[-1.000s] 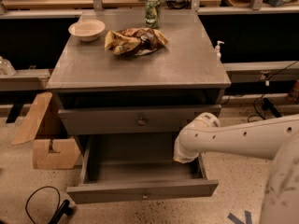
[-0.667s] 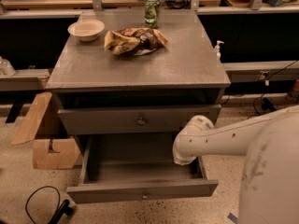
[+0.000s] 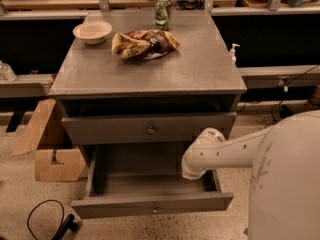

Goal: Open middle drawer

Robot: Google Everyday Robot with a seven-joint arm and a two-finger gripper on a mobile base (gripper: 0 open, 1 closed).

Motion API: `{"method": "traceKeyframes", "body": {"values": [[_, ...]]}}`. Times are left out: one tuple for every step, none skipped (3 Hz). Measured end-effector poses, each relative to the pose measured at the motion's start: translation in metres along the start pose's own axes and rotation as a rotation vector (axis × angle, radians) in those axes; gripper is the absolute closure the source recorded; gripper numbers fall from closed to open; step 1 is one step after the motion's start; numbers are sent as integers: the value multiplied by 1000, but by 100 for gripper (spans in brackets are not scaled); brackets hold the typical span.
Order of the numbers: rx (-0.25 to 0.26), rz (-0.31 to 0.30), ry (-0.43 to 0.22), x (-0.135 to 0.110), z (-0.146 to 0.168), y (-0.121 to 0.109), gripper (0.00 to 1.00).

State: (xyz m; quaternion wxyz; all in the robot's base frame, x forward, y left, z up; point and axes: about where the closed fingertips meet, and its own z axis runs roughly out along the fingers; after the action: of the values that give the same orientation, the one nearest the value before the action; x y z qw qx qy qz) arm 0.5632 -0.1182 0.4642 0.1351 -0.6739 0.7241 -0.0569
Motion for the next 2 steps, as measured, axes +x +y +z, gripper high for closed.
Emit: {"method": "traceKeyframes", "body": {"values": [[-129, 10, -91, -7, 62, 42, 100], [-194, 9, -123, -8, 83, 65, 100]]}}
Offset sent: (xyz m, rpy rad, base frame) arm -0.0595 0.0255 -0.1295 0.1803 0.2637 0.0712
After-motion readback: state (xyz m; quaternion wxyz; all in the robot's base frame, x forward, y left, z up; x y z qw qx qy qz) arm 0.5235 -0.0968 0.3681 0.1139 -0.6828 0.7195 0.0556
